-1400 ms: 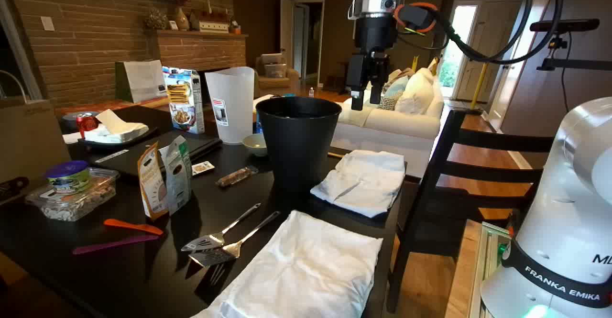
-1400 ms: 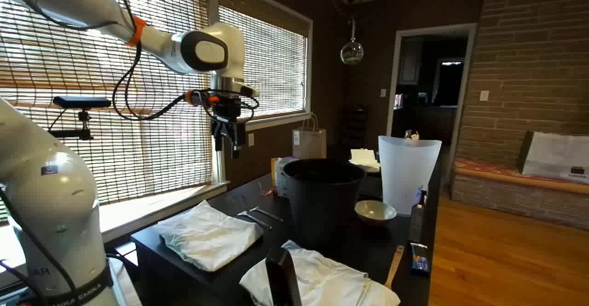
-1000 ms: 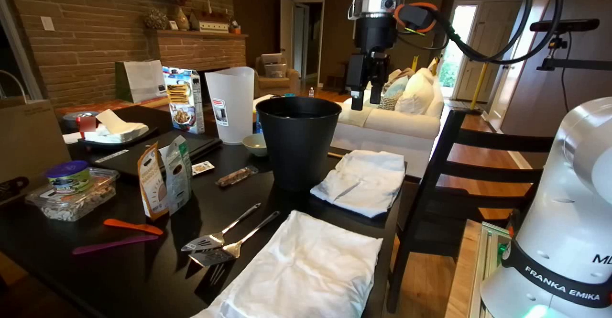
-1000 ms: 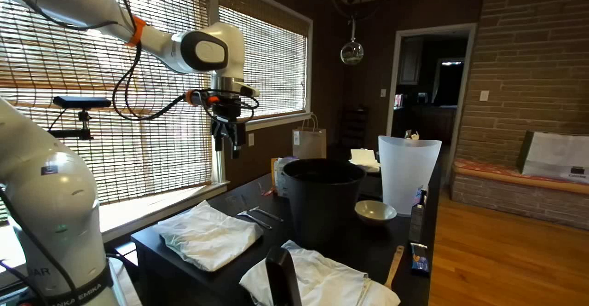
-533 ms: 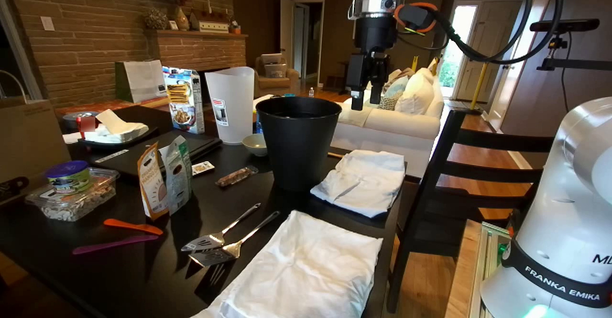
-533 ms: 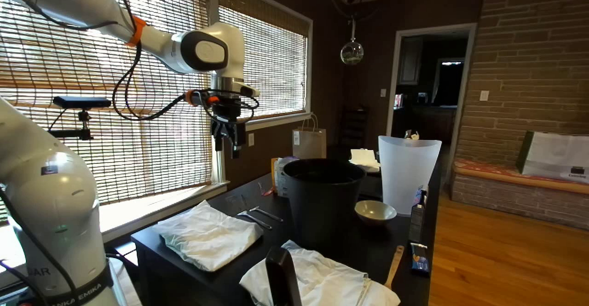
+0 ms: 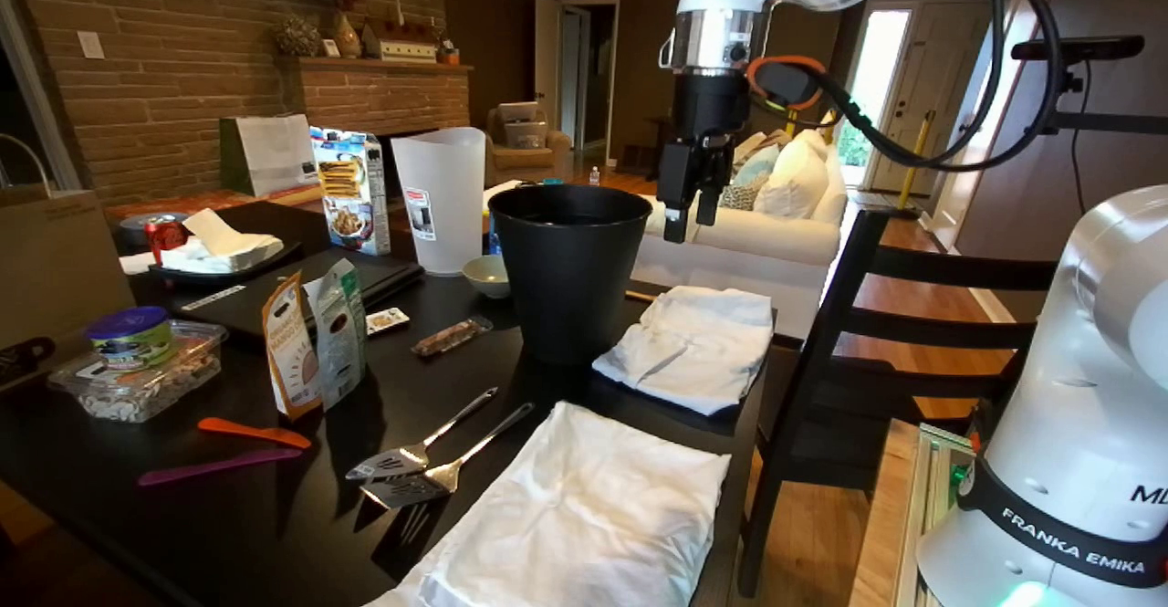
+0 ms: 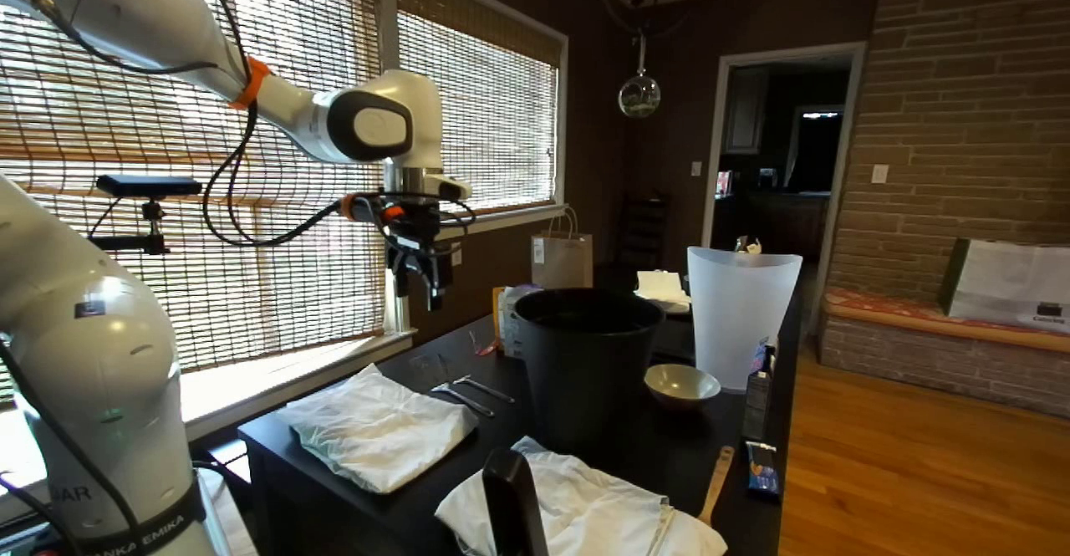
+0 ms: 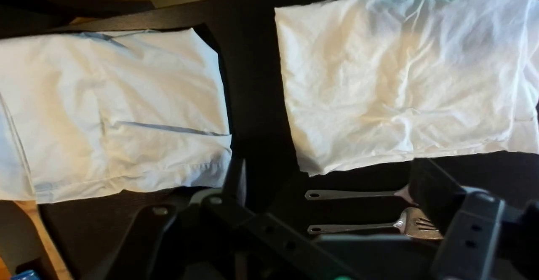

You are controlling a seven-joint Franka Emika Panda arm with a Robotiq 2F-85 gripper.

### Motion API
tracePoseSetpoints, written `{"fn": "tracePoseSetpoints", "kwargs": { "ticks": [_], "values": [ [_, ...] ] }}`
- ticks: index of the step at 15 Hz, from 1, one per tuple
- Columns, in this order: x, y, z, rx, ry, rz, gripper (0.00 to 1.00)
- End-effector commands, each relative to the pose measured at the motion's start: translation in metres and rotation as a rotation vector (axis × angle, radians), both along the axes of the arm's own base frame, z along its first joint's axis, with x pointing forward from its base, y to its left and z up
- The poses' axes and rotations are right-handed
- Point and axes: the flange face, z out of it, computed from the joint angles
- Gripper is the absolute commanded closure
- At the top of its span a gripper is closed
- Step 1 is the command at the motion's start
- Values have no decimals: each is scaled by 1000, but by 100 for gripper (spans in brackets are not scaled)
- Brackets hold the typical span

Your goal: Put the towel on the bin

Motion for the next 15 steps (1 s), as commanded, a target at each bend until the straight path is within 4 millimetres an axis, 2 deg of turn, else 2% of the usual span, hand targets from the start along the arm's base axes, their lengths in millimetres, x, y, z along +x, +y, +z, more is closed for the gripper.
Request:
{"fn": "tracePoseSetpoints", "kwargs": {
  "ticks": [1,4,6,8,9,11,14,15],
  "values": [
    [-6,-5,-33,-28,-83,60,0],
    [-7,-14,-66,-55,-119,65,0],
    [8,-24,-81,-92,-123,63,0],
    [10,-34,-103,-134,-107,64,0],
    [4,-25,-82,-95,-119,60,0],
    [7,-28,-91,-97,-101,58,0],
    [8,-26,-86,-98,-113,63,0],
    [8,-28,-103,-129,-66,53,0]
  ]
}}
